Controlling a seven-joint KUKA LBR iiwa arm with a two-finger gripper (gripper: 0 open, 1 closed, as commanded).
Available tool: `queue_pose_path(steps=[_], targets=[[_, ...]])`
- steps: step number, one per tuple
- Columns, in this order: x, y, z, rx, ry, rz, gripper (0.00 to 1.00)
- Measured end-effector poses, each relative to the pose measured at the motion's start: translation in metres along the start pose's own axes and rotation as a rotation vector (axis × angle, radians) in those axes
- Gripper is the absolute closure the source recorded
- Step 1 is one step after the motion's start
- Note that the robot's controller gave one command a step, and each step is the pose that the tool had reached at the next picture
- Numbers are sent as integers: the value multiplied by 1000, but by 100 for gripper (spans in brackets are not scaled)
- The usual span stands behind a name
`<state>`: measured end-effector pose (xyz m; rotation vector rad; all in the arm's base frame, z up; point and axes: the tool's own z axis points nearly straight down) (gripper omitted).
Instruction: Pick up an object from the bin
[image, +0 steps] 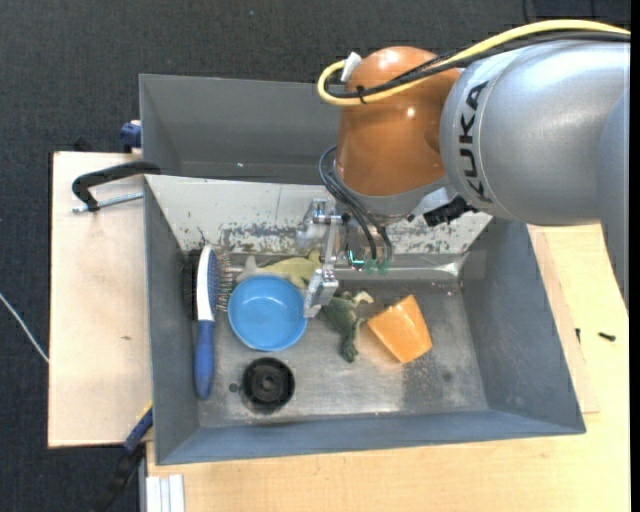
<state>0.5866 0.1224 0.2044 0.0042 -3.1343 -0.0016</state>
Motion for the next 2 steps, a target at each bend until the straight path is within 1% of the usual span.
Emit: queue_pose_path(steps=[1, 2], targets=[[61, -11, -6, 1, -3, -49, 0], [35, -65, 131, 0, -11, -388, 0]])
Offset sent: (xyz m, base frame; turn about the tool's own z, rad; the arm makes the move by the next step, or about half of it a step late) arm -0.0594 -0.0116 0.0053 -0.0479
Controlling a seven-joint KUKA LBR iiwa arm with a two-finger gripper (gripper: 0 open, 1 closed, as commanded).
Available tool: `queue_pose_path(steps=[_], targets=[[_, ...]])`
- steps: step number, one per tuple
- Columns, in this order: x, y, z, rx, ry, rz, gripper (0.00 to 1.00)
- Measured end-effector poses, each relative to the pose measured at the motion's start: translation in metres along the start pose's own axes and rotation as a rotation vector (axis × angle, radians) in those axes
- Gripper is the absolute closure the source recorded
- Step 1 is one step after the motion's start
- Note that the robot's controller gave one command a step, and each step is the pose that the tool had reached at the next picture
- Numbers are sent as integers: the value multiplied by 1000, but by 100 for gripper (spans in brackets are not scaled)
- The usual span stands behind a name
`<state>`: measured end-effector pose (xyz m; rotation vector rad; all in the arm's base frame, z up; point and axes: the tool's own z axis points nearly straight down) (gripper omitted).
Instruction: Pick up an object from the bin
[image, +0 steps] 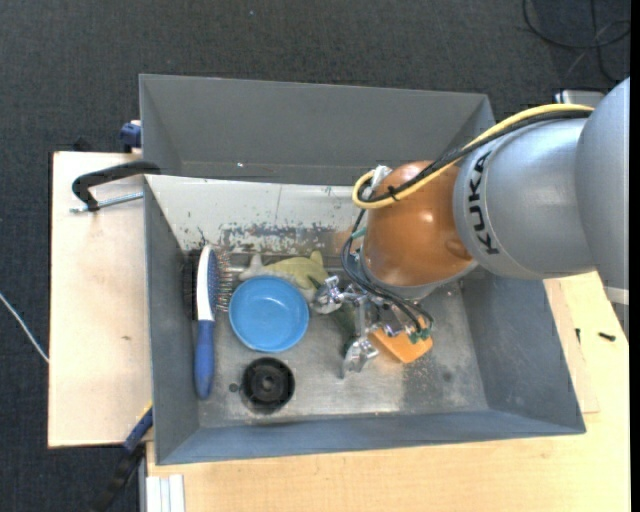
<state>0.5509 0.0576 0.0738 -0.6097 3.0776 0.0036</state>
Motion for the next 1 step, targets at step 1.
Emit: queue_pose_path(steps=[1], targets=[[34, -63, -8, 3, 4, 130, 0]])
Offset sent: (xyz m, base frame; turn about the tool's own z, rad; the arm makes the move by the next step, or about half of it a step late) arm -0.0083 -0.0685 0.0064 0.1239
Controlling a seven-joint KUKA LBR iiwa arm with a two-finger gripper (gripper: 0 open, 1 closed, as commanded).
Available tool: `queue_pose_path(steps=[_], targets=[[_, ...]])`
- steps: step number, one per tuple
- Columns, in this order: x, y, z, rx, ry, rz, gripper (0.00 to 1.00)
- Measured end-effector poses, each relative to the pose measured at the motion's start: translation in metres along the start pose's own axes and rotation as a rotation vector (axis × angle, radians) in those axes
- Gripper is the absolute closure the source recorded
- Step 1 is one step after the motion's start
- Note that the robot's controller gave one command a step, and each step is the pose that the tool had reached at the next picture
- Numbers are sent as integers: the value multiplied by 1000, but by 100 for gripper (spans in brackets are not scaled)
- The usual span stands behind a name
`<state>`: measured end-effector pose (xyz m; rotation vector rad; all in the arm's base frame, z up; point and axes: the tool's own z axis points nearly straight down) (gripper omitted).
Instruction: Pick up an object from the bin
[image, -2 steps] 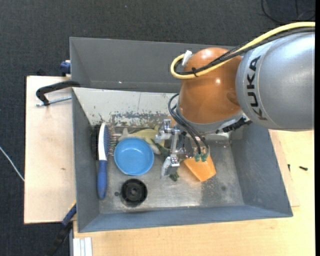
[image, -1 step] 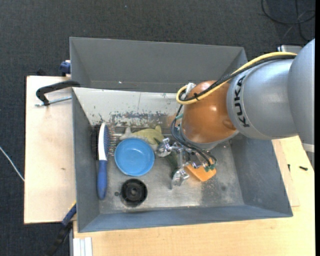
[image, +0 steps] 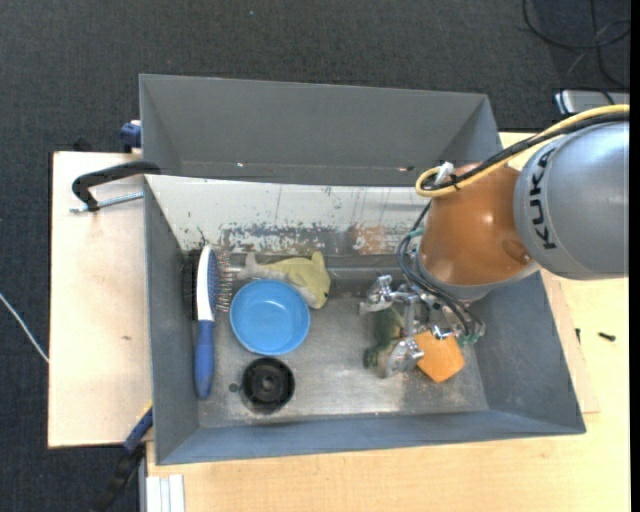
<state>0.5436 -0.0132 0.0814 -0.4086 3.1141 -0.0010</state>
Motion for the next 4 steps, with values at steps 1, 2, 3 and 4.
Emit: queue_pose_path(steps=[1, 2, 3, 4], targets=[[-1, 3, 0, -2, -1, -6, 100], [-23, 6, -98, 2, -14, -3, 100], [-13, 13, -175, 2, -14, -4, 100], [11, 3, -245, 4, -13, -90, 100]])
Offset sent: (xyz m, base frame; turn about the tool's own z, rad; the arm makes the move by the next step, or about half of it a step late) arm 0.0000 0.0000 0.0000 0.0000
